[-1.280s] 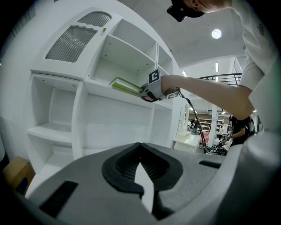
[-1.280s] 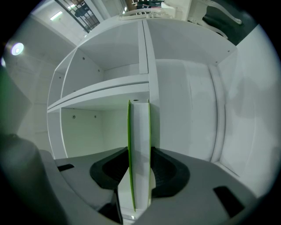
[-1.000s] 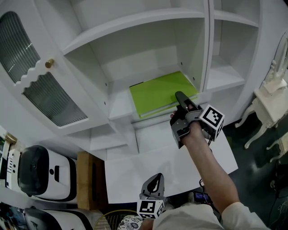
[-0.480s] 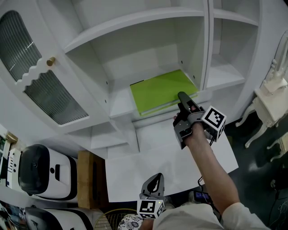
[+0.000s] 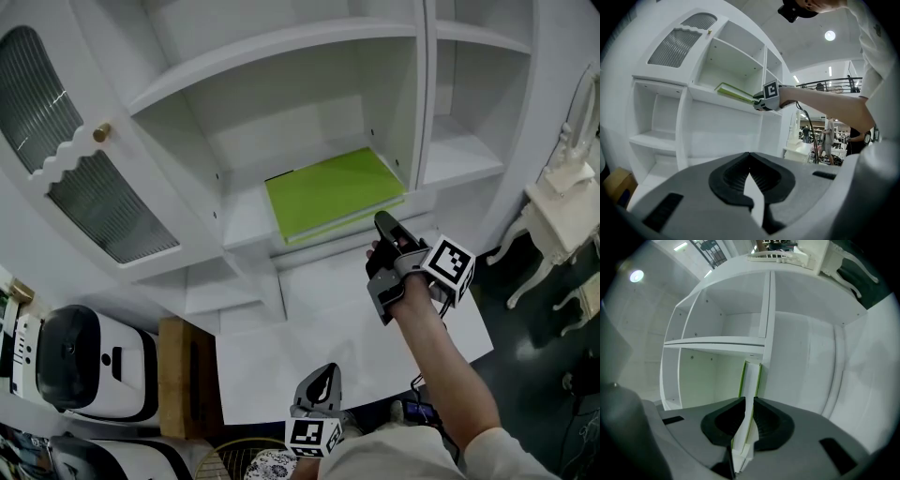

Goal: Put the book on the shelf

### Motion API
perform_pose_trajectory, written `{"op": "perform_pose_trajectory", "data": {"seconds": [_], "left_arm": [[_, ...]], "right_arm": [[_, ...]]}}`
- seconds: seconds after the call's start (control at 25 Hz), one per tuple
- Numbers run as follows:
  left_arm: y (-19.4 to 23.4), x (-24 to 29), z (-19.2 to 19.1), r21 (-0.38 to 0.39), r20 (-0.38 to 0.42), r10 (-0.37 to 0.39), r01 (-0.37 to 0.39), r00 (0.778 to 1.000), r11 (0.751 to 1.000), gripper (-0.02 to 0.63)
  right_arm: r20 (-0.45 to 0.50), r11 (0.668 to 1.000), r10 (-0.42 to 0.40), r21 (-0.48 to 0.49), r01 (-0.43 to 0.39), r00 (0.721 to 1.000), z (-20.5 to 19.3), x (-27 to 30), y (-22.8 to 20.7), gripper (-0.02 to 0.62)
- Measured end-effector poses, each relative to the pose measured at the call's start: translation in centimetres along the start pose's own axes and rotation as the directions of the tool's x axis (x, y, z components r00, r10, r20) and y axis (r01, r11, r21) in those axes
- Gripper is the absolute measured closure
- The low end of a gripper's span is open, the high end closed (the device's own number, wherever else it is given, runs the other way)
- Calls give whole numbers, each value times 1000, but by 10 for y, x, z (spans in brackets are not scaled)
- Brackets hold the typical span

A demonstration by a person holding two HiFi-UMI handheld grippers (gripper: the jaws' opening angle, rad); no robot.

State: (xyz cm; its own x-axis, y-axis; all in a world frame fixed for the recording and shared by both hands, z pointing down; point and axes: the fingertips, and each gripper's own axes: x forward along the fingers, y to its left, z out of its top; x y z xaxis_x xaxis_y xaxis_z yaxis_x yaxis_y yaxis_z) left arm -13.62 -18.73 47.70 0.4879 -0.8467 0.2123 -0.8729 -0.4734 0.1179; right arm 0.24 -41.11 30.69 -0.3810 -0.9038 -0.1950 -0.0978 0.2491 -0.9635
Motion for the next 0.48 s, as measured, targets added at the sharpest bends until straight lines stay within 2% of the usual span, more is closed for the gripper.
{"op": "perform_pose_trajectory", "data": {"seconds": [0.16, 0.32, 0.4, 0.48], "left_arm": [[-2, 1, 1, 3, -1, -4, 4, 1000, 1000, 603], [-2, 0, 0, 5, -4, -2, 2, 1000, 1000, 603], [-2, 0, 0, 7, -6, 0, 0, 1000, 1000, 603], [-2, -1, 0, 10, -7, 3, -3, 1000, 1000, 603]], "right_arm": [[-32, 998, 31, -58, -33, 999, -7, -4, 6, 577], [-112, 987, 77, -131, -92, 991, -23, -6, 18, 578], [-170, 965, 106, -220, -142, 980, -34, -11, 27, 578], [-214, 937, 98, -308, -163, 972, -43, -20, 30, 578]]}}
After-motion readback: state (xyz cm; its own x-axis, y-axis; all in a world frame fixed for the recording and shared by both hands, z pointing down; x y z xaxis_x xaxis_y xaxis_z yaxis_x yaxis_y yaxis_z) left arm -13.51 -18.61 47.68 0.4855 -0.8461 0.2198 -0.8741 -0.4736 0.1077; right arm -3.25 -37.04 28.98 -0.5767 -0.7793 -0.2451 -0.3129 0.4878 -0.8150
